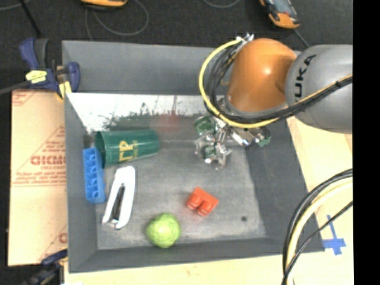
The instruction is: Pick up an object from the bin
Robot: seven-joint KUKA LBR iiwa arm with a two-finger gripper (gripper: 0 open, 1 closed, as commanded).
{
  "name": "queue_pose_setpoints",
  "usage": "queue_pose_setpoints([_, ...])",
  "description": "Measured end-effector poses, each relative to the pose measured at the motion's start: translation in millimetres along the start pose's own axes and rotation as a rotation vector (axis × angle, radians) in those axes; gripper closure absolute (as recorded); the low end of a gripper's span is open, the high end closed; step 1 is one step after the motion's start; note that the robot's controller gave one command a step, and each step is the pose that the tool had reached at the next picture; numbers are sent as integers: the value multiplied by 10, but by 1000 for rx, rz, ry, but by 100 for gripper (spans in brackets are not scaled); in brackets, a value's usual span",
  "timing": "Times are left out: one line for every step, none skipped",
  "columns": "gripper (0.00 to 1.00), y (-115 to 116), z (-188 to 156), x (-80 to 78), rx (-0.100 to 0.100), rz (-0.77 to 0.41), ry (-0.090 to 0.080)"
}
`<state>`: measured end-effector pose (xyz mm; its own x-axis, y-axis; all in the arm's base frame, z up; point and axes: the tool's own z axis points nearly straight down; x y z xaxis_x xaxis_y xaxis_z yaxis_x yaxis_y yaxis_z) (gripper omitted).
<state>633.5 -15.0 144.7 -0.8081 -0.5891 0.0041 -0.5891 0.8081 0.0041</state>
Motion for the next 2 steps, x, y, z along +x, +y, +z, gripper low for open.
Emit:
queue_pose_setpoints([100,-135,-379,53,7,149,-13])
queue_pose_setpoints([100,-220,-888,160,3,134,-5])
